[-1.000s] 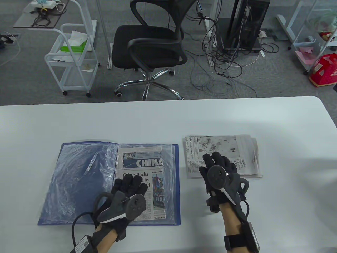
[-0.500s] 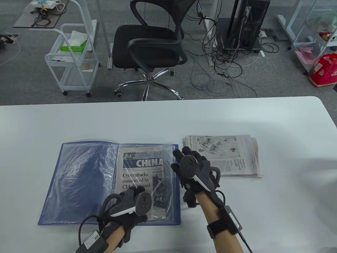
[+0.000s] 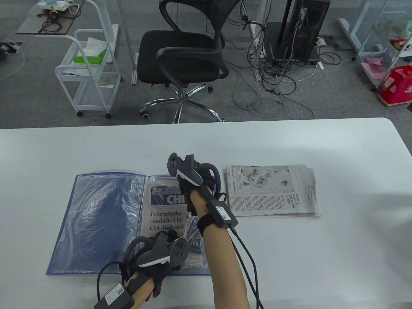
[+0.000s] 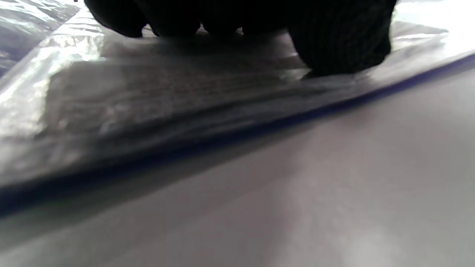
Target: Pull newspapers from file folder
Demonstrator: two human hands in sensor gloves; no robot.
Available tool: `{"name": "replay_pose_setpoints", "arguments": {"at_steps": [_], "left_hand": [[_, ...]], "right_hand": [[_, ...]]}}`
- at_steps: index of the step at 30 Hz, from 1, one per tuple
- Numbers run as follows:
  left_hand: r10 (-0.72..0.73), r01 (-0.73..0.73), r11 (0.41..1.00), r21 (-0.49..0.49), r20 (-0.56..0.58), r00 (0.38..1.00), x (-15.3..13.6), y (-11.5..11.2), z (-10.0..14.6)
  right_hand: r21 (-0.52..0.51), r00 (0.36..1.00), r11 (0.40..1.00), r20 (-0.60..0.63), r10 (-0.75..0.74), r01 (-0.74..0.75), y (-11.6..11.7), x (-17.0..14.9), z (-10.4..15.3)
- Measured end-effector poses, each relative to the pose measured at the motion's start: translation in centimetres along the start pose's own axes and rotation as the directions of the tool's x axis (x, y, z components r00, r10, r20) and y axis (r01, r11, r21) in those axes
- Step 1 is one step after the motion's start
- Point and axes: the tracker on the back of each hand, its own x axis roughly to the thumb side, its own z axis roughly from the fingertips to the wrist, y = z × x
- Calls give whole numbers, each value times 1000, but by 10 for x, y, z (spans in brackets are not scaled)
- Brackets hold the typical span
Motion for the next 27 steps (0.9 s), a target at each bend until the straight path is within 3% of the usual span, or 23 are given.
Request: {"name": "replay_pose_setpoints", "arguments": {"at_steps": [2,6,11,17,24,27], "left_hand": [[12,-12,1000,0,4,1000,-1,-1,0],[43,-42,999,-13,8,999,-2,-3,1],[57,-57,998,-18,2,998,-3,-3,1],[89,-89,995,-38,-6,996,-5,-4,2],[146,-147,987,-61,-14,989,-7,-7,3],[161,-161,985,-68,-10,987,-8,-8,3]], "right_hand": [[57,999,998,-9,-31,32,5,1,-5],[72,998,996,-29,-52,54,8,0,-11],[196,974,954,-55,-219,225,10,-8,-16],[223,941,915,-39,-336,336,4,-8,-16],[247,882,847,-115,-457,471,-2,-13,-23],[184,820,800,-182,-543,571,-5,-21,-26]]}}
